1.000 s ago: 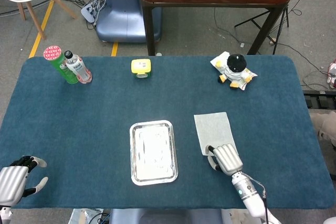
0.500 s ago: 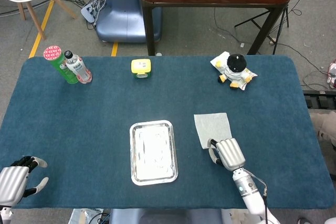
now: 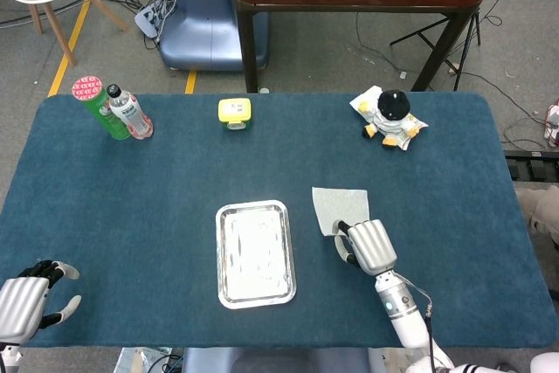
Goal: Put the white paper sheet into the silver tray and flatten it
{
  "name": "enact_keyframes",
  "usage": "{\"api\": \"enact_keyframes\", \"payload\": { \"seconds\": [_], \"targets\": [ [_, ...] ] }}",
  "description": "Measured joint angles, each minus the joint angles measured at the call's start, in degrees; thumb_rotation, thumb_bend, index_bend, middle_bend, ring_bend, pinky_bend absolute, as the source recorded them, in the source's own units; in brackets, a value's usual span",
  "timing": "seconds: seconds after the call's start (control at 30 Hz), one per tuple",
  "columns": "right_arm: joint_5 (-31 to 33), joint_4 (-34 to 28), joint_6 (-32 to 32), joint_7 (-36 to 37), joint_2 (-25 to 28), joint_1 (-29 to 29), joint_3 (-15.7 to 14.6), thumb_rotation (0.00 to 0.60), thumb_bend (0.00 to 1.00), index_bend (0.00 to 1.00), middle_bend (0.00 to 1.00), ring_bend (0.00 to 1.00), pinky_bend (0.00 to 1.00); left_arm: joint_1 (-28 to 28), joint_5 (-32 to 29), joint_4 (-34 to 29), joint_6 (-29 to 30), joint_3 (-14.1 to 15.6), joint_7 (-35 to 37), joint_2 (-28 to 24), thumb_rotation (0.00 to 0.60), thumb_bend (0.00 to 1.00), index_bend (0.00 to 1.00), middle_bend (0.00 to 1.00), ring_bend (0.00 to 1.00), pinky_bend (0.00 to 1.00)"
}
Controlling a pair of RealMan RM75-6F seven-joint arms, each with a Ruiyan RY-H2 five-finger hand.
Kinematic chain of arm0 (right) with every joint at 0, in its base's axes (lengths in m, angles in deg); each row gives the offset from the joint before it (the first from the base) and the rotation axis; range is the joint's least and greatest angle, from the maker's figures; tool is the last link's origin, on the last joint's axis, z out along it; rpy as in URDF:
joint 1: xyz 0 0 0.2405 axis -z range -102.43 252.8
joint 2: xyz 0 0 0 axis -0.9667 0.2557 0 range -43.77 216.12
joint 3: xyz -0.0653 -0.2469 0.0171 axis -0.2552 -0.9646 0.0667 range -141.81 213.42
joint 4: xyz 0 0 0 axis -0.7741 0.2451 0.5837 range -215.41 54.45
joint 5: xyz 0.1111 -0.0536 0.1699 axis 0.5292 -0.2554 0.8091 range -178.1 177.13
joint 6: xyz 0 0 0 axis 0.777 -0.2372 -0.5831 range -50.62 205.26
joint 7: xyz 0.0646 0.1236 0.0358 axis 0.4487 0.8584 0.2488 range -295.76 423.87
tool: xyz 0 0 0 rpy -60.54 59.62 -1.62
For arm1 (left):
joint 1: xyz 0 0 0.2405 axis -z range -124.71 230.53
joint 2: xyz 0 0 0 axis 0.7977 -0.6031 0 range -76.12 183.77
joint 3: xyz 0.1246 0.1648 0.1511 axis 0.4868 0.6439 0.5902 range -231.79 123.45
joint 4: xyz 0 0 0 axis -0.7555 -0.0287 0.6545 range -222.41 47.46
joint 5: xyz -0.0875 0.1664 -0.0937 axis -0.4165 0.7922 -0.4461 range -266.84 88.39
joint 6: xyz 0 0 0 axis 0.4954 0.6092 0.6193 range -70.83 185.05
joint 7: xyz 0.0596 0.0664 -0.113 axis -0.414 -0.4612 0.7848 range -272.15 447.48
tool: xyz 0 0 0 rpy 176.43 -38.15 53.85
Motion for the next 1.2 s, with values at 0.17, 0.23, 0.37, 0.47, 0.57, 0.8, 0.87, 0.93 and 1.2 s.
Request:
{"api": "enact_keyframes", "payload": {
  "seconds": [0.17, 0.23, 0.37, 0.47, 0.57, 0.8, 0.87, 0.93, 1.2],
  "targets": [
    [0.3, -0.9, 0.2, -0.7, -1.3, -1.6, 1.7, 0.600, 0.54, 0.51, 1.00, 1.00, 1.00, 0.0, -0.1, 0.0, 0.0, 0.0, 0.2, -0.1, 0.600, 0.25, 0.45, 0.44, 0.31, 0.41],
    [0.3, -1.3, 0.2, -1.0, -1.9, -2.1, 2.3, 0.600, 0.55, 0.51, 1.00, 1.00, 1.00, 0.0, -0.1, 0.0, 0.0, 0.0, 0.3, -0.1, 0.600, 0.25, 0.45, 0.44, 0.31, 0.41],
    [0.2, -1.9, 0.0, -1.6, -2.7, -3.1, 2.9, 0.600, 0.55, 0.52, 1.00, 1.00, 1.00, -0.1, 0.0, 0.0, 0.2, 0.0, 0.4, -0.2, 0.600, 0.25, 0.45, 0.44, 0.31, 0.41],
    [0.1, -2.3, -0.1, -2.1, -3.2, -3.7, 3.3, 0.600, 0.56, 0.52, 1.00, 1.00, 1.00, -0.1, 0.1, 0.0, 0.3, 0.0, 0.3, -0.2, 0.600, 0.25, 0.45, 0.44, 0.31, 0.41],
    [-0.2, -2.9, 0.0, -2.9, -3.5, -4.5, 3.5, 0.600, 0.55, 0.52, 1.00, 1.00, 1.00, -0.1, 0.2, 0.0, 0.2, 0.0, 0.3, -0.2, 0.600, 0.25, 0.45, 0.44, 0.31, 0.41],
    [-1.3, -5.2, 0.2, -4.8, -4.2, -6.1, 3.6, 0.600, 0.56, 0.52, 1.00, 1.00, 1.00, -0.1, 0.3, 0.0, 0.0, 0.2, 0.1, -0.1, 0.600, 0.25, 0.45, 0.44, 0.31, 0.41],
    [-1.6, -5.8, 0.2, -5.3, -4.5, -6.6, 3.7, 0.600, 0.55, 0.52, 1.00, 1.00, 1.00, -0.1, 0.3, 0.0, 0.1, 0.2, 0.1, -0.1, 0.600, 0.25, 0.45, 0.44, 0.31, 0.41],
    [-1.9, -6.4, 0.3, -5.9, -4.7, -7.0, 3.7, 0.600, 0.55, 0.52, 1.00, 1.00, 1.00, -0.1, 0.2, 0.0, 0.1, 0.1, 0.2, -0.2, 0.600, 0.25, 0.45, 0.44, 0.31, 0.41],
    [-2.7, -8.2, 1.1, -9.0, -6.7, -9.2, 4.0, 0.600, 0.56, 0.52, 1.00, 1.00, 1.00, -0.1, 0.2, 0.1, 0.1, 0.1, 0.3, -0.2, 0.600, 0.25, 0.46, 0.44, 0.31, 0.41]
  ]
}}
